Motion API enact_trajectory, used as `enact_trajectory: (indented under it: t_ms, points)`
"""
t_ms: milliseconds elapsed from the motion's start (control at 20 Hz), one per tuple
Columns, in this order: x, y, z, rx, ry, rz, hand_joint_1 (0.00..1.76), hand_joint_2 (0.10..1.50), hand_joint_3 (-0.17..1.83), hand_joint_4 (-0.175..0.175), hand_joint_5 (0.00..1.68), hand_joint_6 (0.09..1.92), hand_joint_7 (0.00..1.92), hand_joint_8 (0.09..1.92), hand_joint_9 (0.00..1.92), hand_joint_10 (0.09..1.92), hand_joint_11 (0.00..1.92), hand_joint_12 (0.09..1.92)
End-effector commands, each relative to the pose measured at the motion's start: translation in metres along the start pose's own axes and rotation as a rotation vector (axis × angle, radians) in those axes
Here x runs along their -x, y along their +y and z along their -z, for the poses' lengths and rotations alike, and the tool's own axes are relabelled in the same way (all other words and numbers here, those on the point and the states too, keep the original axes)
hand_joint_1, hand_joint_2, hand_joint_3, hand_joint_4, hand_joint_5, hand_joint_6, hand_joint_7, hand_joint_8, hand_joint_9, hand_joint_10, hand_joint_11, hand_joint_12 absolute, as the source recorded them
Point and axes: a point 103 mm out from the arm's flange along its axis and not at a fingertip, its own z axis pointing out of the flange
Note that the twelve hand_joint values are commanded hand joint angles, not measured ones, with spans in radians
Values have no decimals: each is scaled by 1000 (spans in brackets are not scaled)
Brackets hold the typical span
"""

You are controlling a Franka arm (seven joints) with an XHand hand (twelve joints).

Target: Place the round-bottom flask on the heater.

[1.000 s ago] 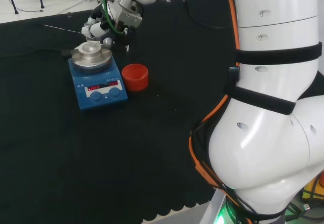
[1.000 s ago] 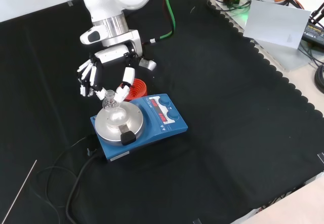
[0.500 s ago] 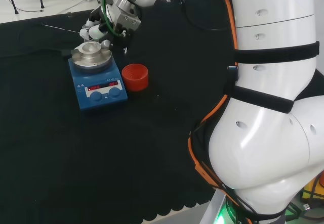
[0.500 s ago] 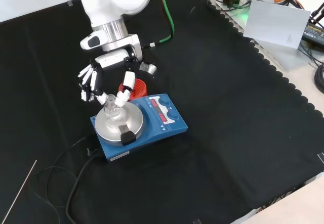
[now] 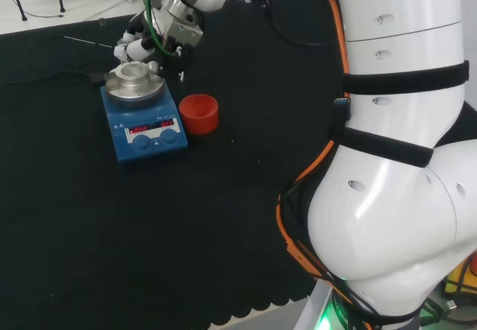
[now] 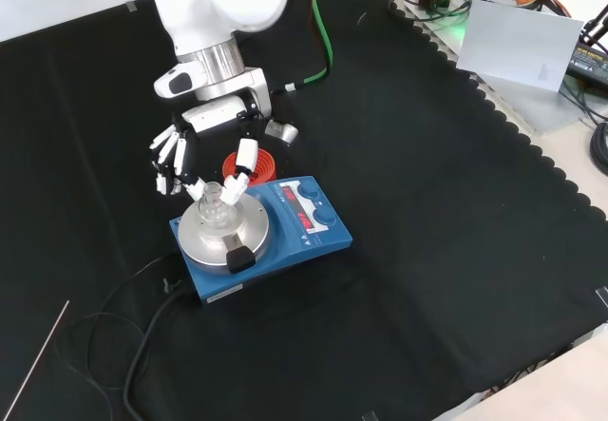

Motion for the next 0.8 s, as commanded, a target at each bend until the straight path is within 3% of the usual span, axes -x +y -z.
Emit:
enact_trajectory:
  t_ms: [50, 800]
  points:
    - [0, 0, -5, -4, -17, 3, 1106, 664, 717, 175, 1188, 845, 617, 565, 754, 505, 299, 1311]
    - [12, 1, -10, -14, -37, -16, 1106, 663, 718, 175, 1190, 845, 618, 565, 754, 505, 301, 1310]
